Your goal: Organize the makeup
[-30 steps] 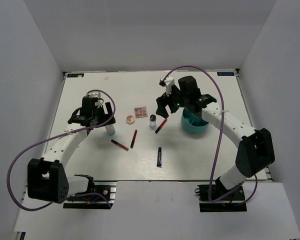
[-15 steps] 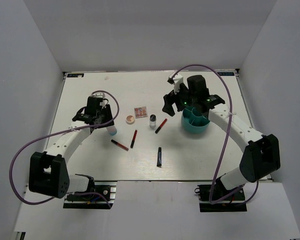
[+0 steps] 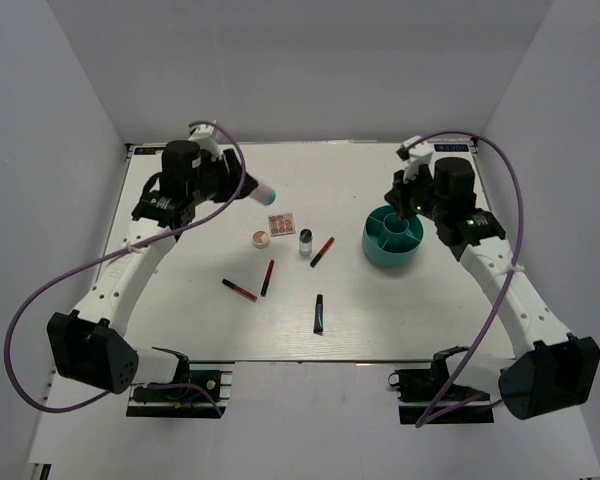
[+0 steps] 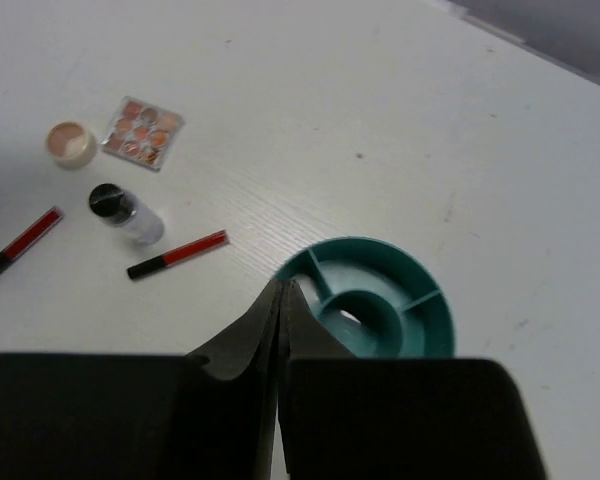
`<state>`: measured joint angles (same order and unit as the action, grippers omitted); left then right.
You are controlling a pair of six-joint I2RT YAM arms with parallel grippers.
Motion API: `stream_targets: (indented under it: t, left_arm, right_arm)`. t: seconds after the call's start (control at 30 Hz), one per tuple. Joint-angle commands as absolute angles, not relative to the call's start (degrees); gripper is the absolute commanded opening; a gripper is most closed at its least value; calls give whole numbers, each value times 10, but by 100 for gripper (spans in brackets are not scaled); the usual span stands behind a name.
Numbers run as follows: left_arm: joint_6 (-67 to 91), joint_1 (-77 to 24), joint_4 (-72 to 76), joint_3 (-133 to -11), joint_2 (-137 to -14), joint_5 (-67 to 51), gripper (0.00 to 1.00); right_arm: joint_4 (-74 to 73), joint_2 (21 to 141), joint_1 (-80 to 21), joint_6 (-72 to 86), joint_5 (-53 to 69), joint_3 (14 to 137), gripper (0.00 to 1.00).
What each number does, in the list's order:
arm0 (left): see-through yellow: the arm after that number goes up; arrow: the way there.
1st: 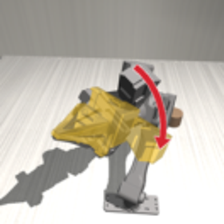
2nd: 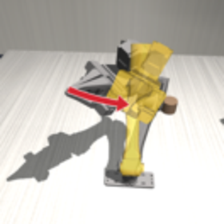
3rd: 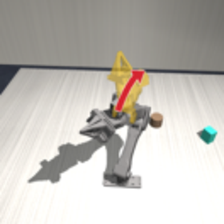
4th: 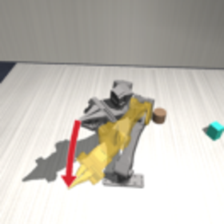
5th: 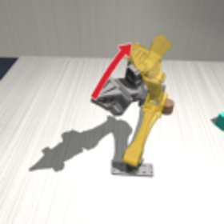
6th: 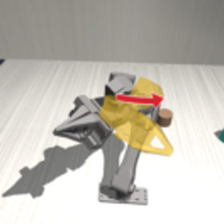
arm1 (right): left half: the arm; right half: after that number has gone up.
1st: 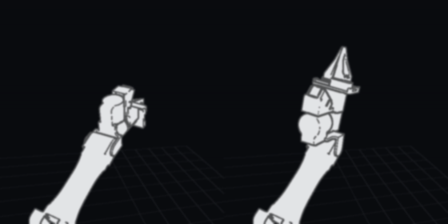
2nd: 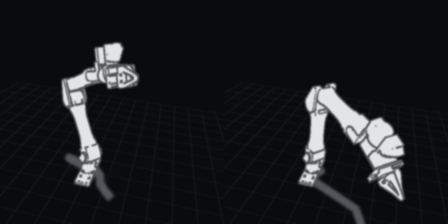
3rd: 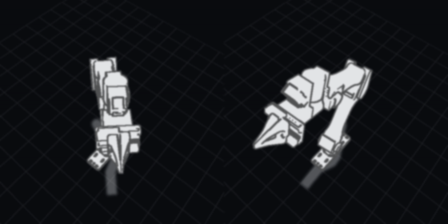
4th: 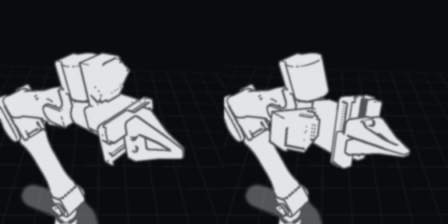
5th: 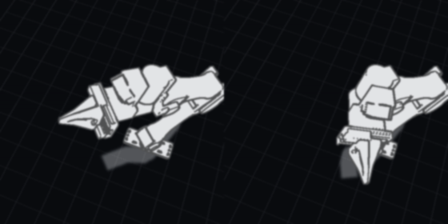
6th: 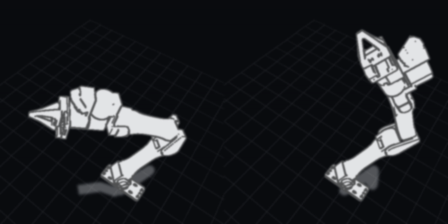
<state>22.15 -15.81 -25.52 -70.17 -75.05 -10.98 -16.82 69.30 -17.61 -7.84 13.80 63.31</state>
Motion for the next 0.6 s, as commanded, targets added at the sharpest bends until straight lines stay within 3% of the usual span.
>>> stream_targets:
  t: [0.0, 0.57]
  left_arm:
    - [265, -191, -174, -777, -789, -250, 0]
    - [284, -408, -90, -1038, -1071, -235, 0]
  right_arm:
    - [-149, 658, -146, -55, 80, 621, 0]
    - [-177, 557, 32, 38, 55, 524, 0]
